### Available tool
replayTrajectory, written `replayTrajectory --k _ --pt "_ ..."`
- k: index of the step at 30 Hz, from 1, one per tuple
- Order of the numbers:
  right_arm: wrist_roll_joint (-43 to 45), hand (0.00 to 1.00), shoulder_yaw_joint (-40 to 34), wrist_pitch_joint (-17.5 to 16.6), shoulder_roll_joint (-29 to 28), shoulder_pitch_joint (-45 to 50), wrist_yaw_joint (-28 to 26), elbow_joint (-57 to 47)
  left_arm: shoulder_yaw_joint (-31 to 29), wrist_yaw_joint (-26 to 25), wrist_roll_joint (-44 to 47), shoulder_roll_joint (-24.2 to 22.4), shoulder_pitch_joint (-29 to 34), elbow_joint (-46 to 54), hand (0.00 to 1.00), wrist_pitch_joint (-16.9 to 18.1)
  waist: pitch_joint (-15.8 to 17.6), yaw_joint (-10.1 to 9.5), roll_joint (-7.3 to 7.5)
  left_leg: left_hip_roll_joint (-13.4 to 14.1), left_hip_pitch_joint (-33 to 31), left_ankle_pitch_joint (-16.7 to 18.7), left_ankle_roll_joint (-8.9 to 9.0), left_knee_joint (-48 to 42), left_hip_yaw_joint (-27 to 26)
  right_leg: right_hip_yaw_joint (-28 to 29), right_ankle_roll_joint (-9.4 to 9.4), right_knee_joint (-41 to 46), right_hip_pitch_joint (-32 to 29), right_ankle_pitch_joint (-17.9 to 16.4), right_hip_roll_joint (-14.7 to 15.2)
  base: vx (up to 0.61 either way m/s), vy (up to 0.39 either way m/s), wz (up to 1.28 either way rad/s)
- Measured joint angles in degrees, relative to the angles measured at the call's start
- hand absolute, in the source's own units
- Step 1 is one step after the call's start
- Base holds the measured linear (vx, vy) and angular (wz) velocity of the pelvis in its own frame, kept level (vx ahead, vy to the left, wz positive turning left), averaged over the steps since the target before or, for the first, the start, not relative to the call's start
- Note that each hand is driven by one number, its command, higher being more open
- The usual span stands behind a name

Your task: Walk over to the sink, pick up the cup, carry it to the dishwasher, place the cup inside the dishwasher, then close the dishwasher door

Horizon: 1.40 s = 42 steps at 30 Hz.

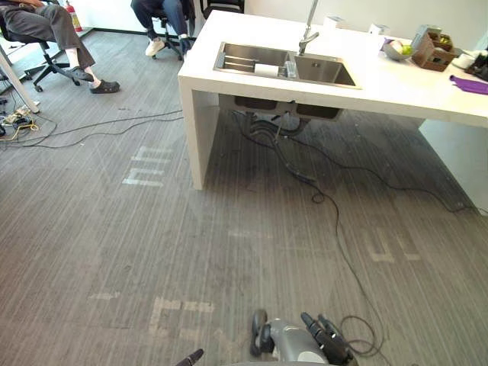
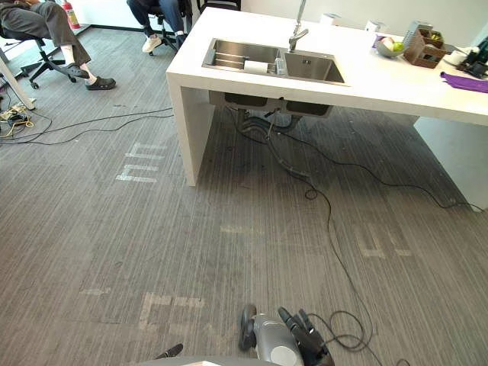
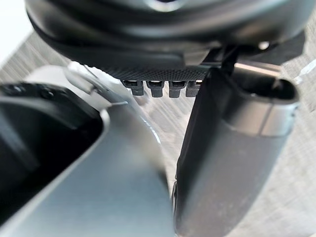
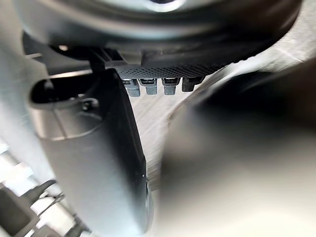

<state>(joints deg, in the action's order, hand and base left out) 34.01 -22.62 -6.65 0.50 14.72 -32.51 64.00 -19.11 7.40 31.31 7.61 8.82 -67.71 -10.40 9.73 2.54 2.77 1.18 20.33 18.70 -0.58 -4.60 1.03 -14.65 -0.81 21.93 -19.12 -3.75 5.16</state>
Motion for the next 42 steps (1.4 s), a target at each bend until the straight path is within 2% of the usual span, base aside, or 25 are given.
replayTrajectory --k 1,2,3,4,6,7,10,12,15,17,19,20,22,24,25,28,29,30,32,34,35,39,40,41,42 --pt "0.3 1.00 -0.9 0.2 0.2 0.5 0.0 -0.3 -1.0 0.0 -0.2 -1.1 0.1 0.0 1.00 0.0 -0.8 0.48 -0.90 1.4 1.0 1.4 -0.22 0.0 0.2 -1.0 0.84 3.4 -0.8 0.3 -0.4 0.51 -0.236 0.30" --pt "0.1 1.00 -1.8 0.2 0.2 0.2 0.1 -0.5 -2.3 -0.2 -1.2 -2.6 0.3 0.1 1.00 0.3 -2.1 0.47 -3.21 2.8 1.1 1.6 0.68 -2.6 -0.2 -2.2 3.55 5.6 -0.9 -1.4 -1.6 0.65 -0.315 0.22" --pt "-0.4 1.00 -1.8 0.4 0.8 -0.2 0.1 -0.3 -3.7 -0.3 -1.9 -3.3 0.3 0.5 1.00 0.7 -2.4 0.48 -3.71 4.3 -1.0 0.8 1.94 -9.3 0.3 -2.9 6.43 5.8 0.6 -3.2 -3.0 0.57 -0.287 0.11" --pt "-0.6 1.00 -1.8 0.6 0.9 -0.2 0.1 -0.3 -4.4 -0.3 -2.0 -3.5 0.3 0.8 1.00 0.7 -2.6 0.44 -4.01 4.9 -2.5 0.3 2.67 -13.8 0.6 -3.2 6.97 5.4 1.6 -4.0 -3.8 0.58 -0.303 -0.01" --pt "-0.7 1.00 -1.3 1.1 1.6 -0.3 0.1 0.1 -5.4 0.0 -2.1 -3.8 0.2 2.4 1.00 0.9 -3.7 0.17 -4.77 6.1 -10.5 -4.1 8.62 -33.8 2.6 -3.5 8.35 2.5 5.9 -6.6 -7.3 0.57 -0.238 -0.06" --pt "-0.7 1.00 -0.5 1.1 1.8 -0.3 0.1 0.1 -5.3 0.2 -2.3 -3.9 0.0 2.7 1.00 1.1 -3.8 0.11 -4.85 6.3 -12.5 -4.9 9.29 -38.6 2.5 -3.4 8.64 1.4 7.2 -7.0 -8.0 0.55 -0.178 -0.11" --pt "-1.9 1.00 3.2 0.9 3.3 -0.7 0.1 0.9 -5.2 1.4 -4.5 -4.0 -0.7 4.3 1.00 4.2 -3.7 -0.24 -4.66 8.9 -22.7 -4.7 7.41 -62.3 -2.1 -1.5 10.84 -4.3 15.6 -9.0 -11.8 0.53 -0.143 -0.23" --pt "-2.0 1.00 3.7 0.9 3.6 -0.6 0.1 1.4 -4.9 1.5 -6.4 -4.1 -1.0 4.7 1.00 6.1 -3.6 -0.28 -3.95 8.3 -26.9 -4.1 6.49 -65.3 -2.5 -0.6 10.52 -7.1 19.8 -8.8 -12.0 0.45 -0.091 -0.22" --pt "-2.1 1.00 5.0 0.9 4.8 -1.7 0.1 2.2 -1.9 1.4 -12.6 -4.0 -1.9 6.3 1.00 13.3 -2.7 -1.99 -3.00 6.4 -34.5 -1.0 3.92 -56.4 -6.0 3.6 9.50 -12.8 26.8 -8.2 -11.1 0.44 -0.026 -0.56" --pt "-2.0 1.00 5.0 0.9 4.8 -3.9 -0.2 1.4 2.1 -0.2 -16.3 -3.5 -2.0 10.3 1.00 20.1 -1.0 -2.54 -1.04 3.9 -37.6 -0.7 2.61 -39.9 -9.9 5.8 7.67 -15.1 30.8 -8.6 -7.9 0.48 0.070 -0.56" --pt "-2.0 1.00 5.0 0.9 5.3 -4.7 -1.2 -0.3 6.8 -2.1 -18.4 -4.3 -2.0 16.8 1.00 24.0 -0.7 -3.15 -1.15 1.4 -38.4 -6.6 3.50 -18.8 -9.9 7.8 6.01 -16.6 32.6 -9.4 -6.0 0.40 0.121 -0.49" --pt "-2.1 1.00 5.2 0.9 5.8 -5.4 -1.6 -1.4 10.0 -4.0 -20.3 -4.7 -2.1 21.5 1.00 26.6 -0.8 -3.77 -2.58 1.8 -39.1 -12.3 4.16 -8.5 -8.4 9.6 4.79 -18.6 34.2 -10.4 -6.1 0.33 0.170 -0.61" --pt "-2.3 1.00 6.1 0.8 5.8 -6.4 -1.6 -1.6 13.7 -7.8 -24.5 -4.7 -3.1 27.9 1.00 29.9 -1.3 -4.62 -3.75 1.6 -40.8 -19.8 3.16 -11.3 -8.1 12.0 2.74 -18.7 35.5 -12.6 -5.0 0.46 0.274 -0.61" --pt "-3.0 1.00 7.8 0.7 5.7 -7.6 -1.0 -0.5 17.3 -13.9 -29.6 -4.3 -6.2 38.3 1.00 32.4 -0.8 -3.91 -3.80 -0.3 -41.8 -20.8 -1.16 -14.4 -8.8 14.0 1.34 -13.6 33.5 -13.6 -2.7 0.57 0.336 -0.16" --pt "-3.4 1.00 7.8 0.8 5.5 -7.5 -1.0 -0.1 17.9 -15.5 -31.3 -4.0 -7.1 41.0 1.00 32.6 -0.8 -3.75 -3.71 -1.1 -41.3 -20.6 -1.66 -14.2 -8.9 14.1 0.08 -11.1 32.5 -13.6 -1.9 0.52 0.297 0.17" --pt "-4.4 1.00 5.4 0.2 5.4 -6.6 -0.1 -0.1 18.3 -21.0 -39.2 -2.2 -9.5 55.5 1.00 33.5 -1.0 -2.80 -3.50 -5.7 -33.9 -18.2 -4.82 -11.7 -8.9 14.7 -6.27 3.8 30.8 -9.8 1.4 0.51 0.279 0.32" --pt "-4.4 1.00 4.3 -0.5 4.8 -5.6 -0.1 -0.6 18.3 -22.8 -41.4 -0.7 -10.5 61.2 1.00 34.5 -1.8 -2.69 -3.42 -7.1 -31.1 -17.2 -5.29 -10.0 -7.7 14.4 -9.67 12.0 28.0 -5.4 2.2 0.46 0.218 0.49" --pt "-4.4 1.00 3.4 -1.5 4.5 -4.9 -0.2 -1.2 18.0 -24.1 -43.0 0.6 -11.9 66.4 1.00 35.5 -2.7 -2.64 -3.45 -8.0 -28.6 -16.4 -5.75 -8.2 -6.4 13.5 -10.87 20.6 24.2 2.2 3.1 0.45 0.197 0.48" --pt "-4.6 1.00 3.0 -2.7 4.9 -4.7 -1.2 -1.6 17.2 -26.0 -44.9 1.5 -13.4 71.8 1.00 37.3 -2.8 -3.00 -3.11 -8.8 -24.3 -15.5 -6.30 -5.9 -5.9 10.7 -9.70 36.2 18.2 4.3 7.0 0.43 0.134 0.19" --pt "-4.4 1.00 2.8 -4.5 5.5 -3.9 -1.7 -3.7 15.7 -28.8 -46.1 1.5 -14.1 76.4 1.00 39.2 -3.0 -2.34 -3.57 -8.8 -17.3 -14.0 -6.56 -2.7 -4.8 6.2 -1.98 50.1 10.8 -0.8 11.9 0.43 0.104 0.09" --pt "-4.4 1.00 2.8 -4.9 5.5 -3.9 -1.7 -4.0 15.6 -29.6 -46.8 1.5 -14.1 77.0 1.00 39.8 -3.2 -2.12 -3.62 -8.5 -16.0 -13.9 -6.53 -1.7 -4.6 5.7 -0.90 50.2 9.0 -1.9 11.9 0.34 0.039 0.10" --pt "-4.5 1.00 2.7 -6.4 4.3 -4.5 -2.2 -5.0 15.5 -32.9 -49.3 2.5 -14.7 76.7 1.00 41.0 -3.2 -1.44 -3.98 -4.7 -9.9 -12.2 -3.78 2.3 -5.0 1.0 -1.55 29.9 2.0 -7.6 8.7 0.33 -0.087 -0.09" --pt "-5.0 1.00 2.8 -6.4 3.7 -4.5 -2.1 -4.6 15.5 -33.1 -49.3 3.5 -14.9 76.3 1.00 40.9 -3.2 -1.43 -3.82 -3.4 -8.4 -10.8 -1.53 2.3 -5.6 0.3 -2.02 14.8 2.6 -7.1 6.4 0.37 -0.198 -0.20" --pt "-5.0 1.00 2.8 -6.4 3.5 -4.4 -2.1 -4.4 15.5 -33.1 -49.3 3.8 -14.9 76.1 1.00 40.8 -3.2 -1.40 -3.66 -3.1 -7.7 -10.2 -0.64 2.3 -5.8 0.6 -2.12 8.5 3.1 -5.9 5.5 0.40 -0.257 -0.14" --pt "-5.0 1.00 2.8 -6.0 3.1 -4.2 -2.0 -3.9 15.4 -32.6 -49.3 4.8 -15.0 76.0 1.00 40.8 -3.5 -1.36 -2.42 -3.2 -6.3 -9.0 0.63 2.1 -5.7 2.3 -1.13 -2.3 4.7 1.8 3.9 0.28 -0.204 -0.01"
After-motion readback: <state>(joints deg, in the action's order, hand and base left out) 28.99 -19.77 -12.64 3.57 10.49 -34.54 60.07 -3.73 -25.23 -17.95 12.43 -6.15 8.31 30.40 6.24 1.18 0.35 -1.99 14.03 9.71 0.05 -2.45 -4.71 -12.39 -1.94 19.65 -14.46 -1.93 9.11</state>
